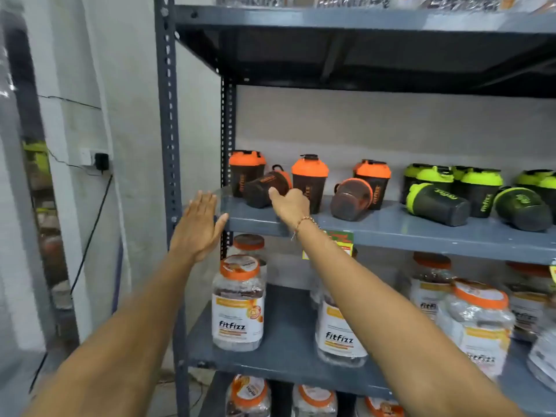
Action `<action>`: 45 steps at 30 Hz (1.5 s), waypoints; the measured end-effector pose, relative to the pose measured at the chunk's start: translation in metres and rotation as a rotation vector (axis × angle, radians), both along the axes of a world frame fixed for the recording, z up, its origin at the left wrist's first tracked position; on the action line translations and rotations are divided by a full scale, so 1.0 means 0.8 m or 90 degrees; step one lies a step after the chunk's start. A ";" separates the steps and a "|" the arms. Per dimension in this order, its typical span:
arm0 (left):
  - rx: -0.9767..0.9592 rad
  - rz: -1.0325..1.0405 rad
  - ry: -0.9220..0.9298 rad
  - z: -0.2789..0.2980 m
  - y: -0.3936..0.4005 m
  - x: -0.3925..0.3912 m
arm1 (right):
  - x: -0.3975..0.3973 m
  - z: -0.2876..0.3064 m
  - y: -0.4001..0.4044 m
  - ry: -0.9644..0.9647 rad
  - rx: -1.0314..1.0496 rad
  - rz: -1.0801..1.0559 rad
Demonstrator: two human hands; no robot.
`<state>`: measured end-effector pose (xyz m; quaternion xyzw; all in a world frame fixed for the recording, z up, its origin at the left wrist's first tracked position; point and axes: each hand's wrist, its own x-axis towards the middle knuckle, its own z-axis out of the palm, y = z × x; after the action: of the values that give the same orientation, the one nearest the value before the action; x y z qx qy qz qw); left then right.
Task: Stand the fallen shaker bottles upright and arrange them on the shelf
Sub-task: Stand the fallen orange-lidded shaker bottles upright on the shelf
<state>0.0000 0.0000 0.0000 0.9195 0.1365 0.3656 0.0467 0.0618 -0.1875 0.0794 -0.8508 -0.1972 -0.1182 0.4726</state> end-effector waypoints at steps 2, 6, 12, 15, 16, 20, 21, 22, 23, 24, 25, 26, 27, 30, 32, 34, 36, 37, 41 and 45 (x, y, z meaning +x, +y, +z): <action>0.017 -0.005 -0.025 -0.004 0.013 0.000 | 0.005 0.002 0.018 0.094 0.034 0.002; 0.049 -0.044 -0.098 -0.020 0.028 0.004 | 0.020 0.011 0.047 0.169 0.010 -0.020; 0.046 -0.054 -0.168 -0.033 0.031 0.012 | 0.047 0.023 0.077 0.268 0.066 -0.020; 0.039 -0.054 -0.178 -0.037 0.034 0.017 | 0.054 0.022 0.087 0.276 0.049 -0.023; 0.036 -0.058 -0.174 -0.037 0.035 0.018 | 0.055 0.022 0.090 0.273 0.050 -0.034; 0.044 -0.058 -0.178 -0.041 0.040 0.024 | 0.053 0.019 0.093 0.247 0.053 -0.075; 0.046 -0.057 -0.183 -0.042 0.041 0.025 | 0.053 0.017 0.093 0.238 0.055 -0.084; 0.049 -0.057 -0.189 -0.042 0.041 0.026 | 0.052 0.016 0.093 0.226 0.056 -0.092; 0.051 -0.057 -0.195 -0.043 0.041 0.027 | 0.050 0.015 0.092 0.213 0.058 -0.098; 0.051 -0.059 -0.201 -0.043 0.041 0.027 | 0.048 0.014 0.091 0.204 0.060 -0.100; 0.047 -0.060 -0.205 -0.043 0.040 0.027 | 0.046 0.014 0.091 0.197 0.063 -0.097; 0.042 -0.061 -0.209 -0.043 0.040 0.027 | 0.043 0.014 0.091 0.191 0.065 -0.093; 0.039 -0.061 -0.211 -0.044 0.039 0.027 | 0.040 0.015 0.092 0.185 0.066 -0.090; 0.036 -0.063 -0.206 -0.044 0.038 0.025 | 0.033 0.016 0.095 0.167 0.051 -0.080; 0.033 -0.068 -0.203 -0.043 0.039 0.024 | 0.032 0.012 0.098 0.148 0.046 -0.080; 0.031 -0.071 -0.203 -0.043 0.039 0.024 | 0.029 0.006 0.101 0.126 0.044 -0.096; 0.030 -0.069 -0.196 -0.043 0.039 0.024 | 0.025 -0.002 0.103 0.104 0.037 -0.115; 0.029 -0.068 -0.191 -0.043 0.040 0.024 | 0.023 -0.004 0.103 0.091 0.038 -0.116; 0.029 -0.073 -0.182 -0.042 0.039 0.023 | 0.021 0.006 0.098 0.111 0.041 -0.038; 0.032 -0.076 -0.179 -0.040 0.037 0.018 | 0.023 0.022 0.075 0.283 0.139 0.109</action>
<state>0.0145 0.0299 -0.0318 0.8667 0.0649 0.4904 0.0641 0.0801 -0.1276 0.0971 -0.7799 -0.1456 0.0916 0.6018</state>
